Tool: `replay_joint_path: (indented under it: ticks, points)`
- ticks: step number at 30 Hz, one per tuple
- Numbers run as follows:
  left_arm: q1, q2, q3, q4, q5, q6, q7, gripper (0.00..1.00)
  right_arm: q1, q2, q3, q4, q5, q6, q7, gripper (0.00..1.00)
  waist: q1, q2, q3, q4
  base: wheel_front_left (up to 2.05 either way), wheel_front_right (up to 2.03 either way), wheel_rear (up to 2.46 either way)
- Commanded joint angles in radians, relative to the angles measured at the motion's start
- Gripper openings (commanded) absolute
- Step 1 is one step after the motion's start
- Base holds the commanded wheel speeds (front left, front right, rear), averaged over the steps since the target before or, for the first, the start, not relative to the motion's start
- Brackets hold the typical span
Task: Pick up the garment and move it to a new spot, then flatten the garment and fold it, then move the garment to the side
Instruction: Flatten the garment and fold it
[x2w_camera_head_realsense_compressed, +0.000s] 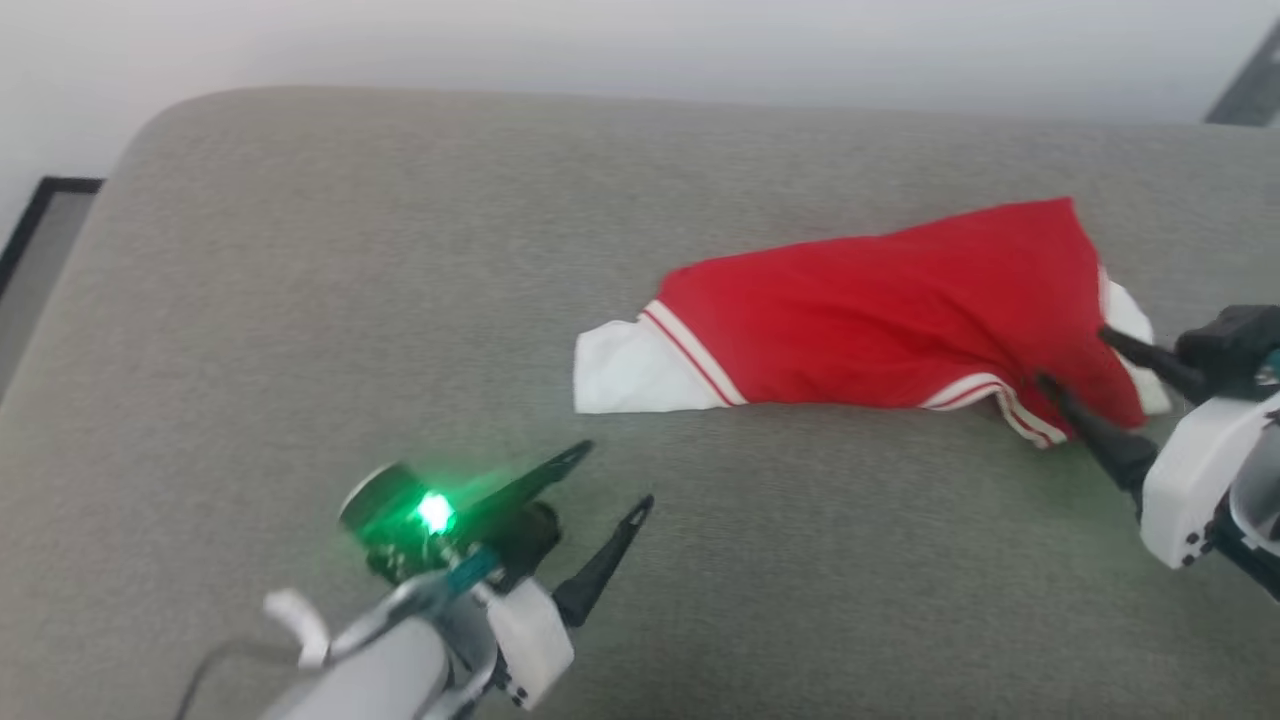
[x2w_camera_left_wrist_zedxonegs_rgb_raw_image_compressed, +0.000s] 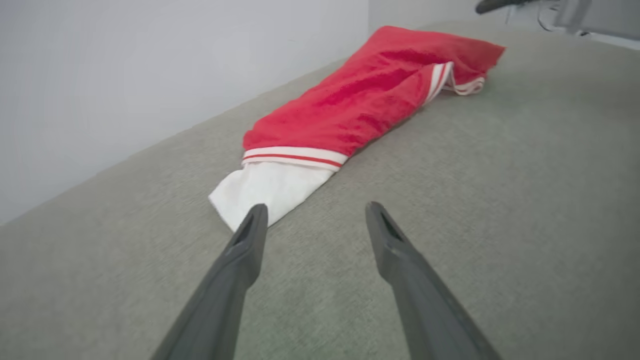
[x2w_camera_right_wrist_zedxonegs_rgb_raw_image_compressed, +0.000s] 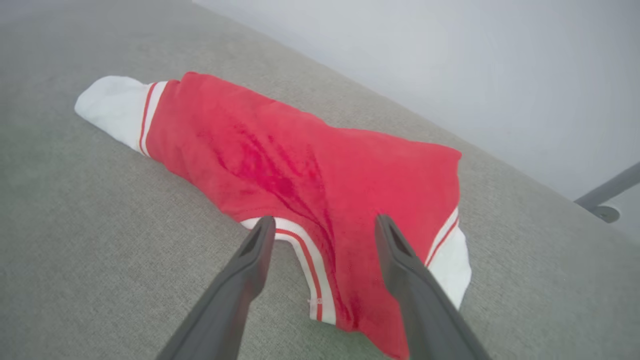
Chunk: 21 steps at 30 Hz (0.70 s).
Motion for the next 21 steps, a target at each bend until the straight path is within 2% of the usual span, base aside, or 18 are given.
replay_joint_path:
  ticks: [1, 5, 8, 12, 16, 21]
  points:
    - [-0.034, 0.025, -0.032, 0.004, -0.026, -0.001, 0.019, 1.0, 0.017, 0.01, -0.021, -0.006, -0.009, -0.002, -0.01, 1.0, 0.0, -0.0001, 0.005, -0.021, 0.0, 0.0, 0.0]
    - [-0.22, 0.146, -0.246, 0.02, -0.195, -0.001, 0.125, 1.0, 0.072, 0.062, -0.152, -0.049, -0.053, -0.002, -0.031, 1.0, 0.0, -0.0001, 0.029, -0.079, 0.0, 0.0, 0.0]
    - [-0.348, 0.207, -0.359, 0.05, -0.317, -0.001, 0.167, 1.0, 0.116, 0.106, -0.243, -0.063, -0.09, -0.002, -0.043, 1.0, 0.0, -0.0001, 0.055, -0.127, 0.0, 0.0, 0.0]
    - [-0.486, 0.256, -0.484, 0.102, -0.444, -0.001, 0.204, 1.0, 0.18, 0.159, -0.347, -0.072, -0.128, -0.002, -0.056, 1.0, 0.0, -0.0001, 0.09, -0.187, 0.0, 0.0, 0.0]
    - [-0.581, 0.291, -0.593, 0.166, -0.523, -0.001, 0.217, 1.0, 0.231, 0.207, -0.417, -0.082, -0.154, -0.002, -0.063, 1.0, 0.0, -0.0001, 0.12, -0.241, 0.0, 0.0, 0.0]
    - [-0.634, 0.305, -0.651, 0.23, -0.589, -0.002, 0.212, 1.0, 0.274, 0.257, -0.479, -0.089, -0.18, -0.002, -0.071, 1.0, 0.0, -0.0001, 0.143, -0.287, 0.0, 0.0, 0.0]
